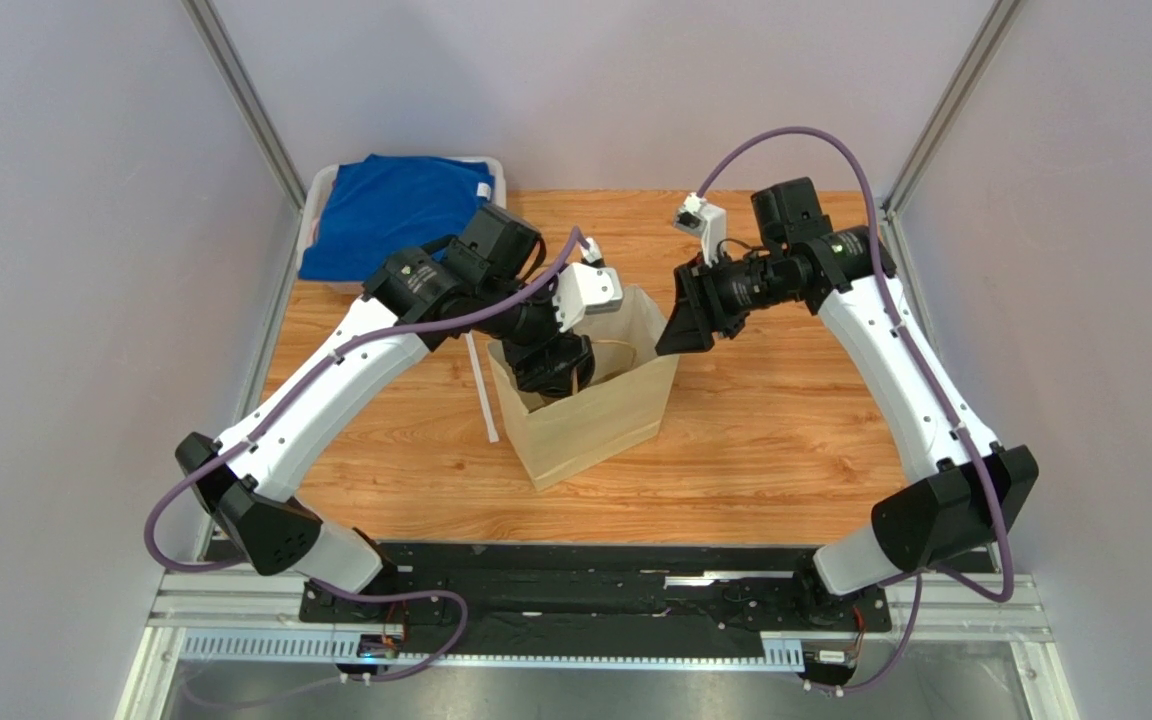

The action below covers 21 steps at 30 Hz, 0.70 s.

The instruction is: Pack the takeout coffee

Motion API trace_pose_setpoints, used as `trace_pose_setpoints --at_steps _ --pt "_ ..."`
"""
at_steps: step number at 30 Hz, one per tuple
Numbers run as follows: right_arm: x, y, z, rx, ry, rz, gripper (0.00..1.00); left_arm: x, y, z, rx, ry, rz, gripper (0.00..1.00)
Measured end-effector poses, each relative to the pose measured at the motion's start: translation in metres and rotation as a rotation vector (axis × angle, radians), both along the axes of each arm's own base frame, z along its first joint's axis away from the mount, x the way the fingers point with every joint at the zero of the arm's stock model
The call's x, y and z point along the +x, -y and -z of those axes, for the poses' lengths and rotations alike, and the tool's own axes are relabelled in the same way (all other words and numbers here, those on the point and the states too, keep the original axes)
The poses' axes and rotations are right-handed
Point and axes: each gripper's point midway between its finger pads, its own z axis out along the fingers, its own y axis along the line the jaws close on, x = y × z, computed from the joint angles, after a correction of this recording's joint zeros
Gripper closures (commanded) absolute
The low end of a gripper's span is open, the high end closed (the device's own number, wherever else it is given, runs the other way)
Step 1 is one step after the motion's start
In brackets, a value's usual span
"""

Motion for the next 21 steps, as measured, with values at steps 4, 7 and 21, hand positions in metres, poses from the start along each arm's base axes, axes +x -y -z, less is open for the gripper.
trace_pose_setpoints --at_steps 4,7,21 --pt "0.011 0.0 -0.019 -0.012 0.104 -0.047 0.41 0.0 0.0 0.004 -0.001 0.001 -0.002 0.79" --pt "0.031 -0.007 -0.039 0.01 0.17 -0.061 0.5 0.003 0.001 0.005 -0.011 0.008 -0.008 0.79" --pt "-0.026 -0.048 -0.038 0.219 -0.026 -0.284 0.73 0.005 -0.005 0.009 -0.065 0.004 -0.074 0.79"
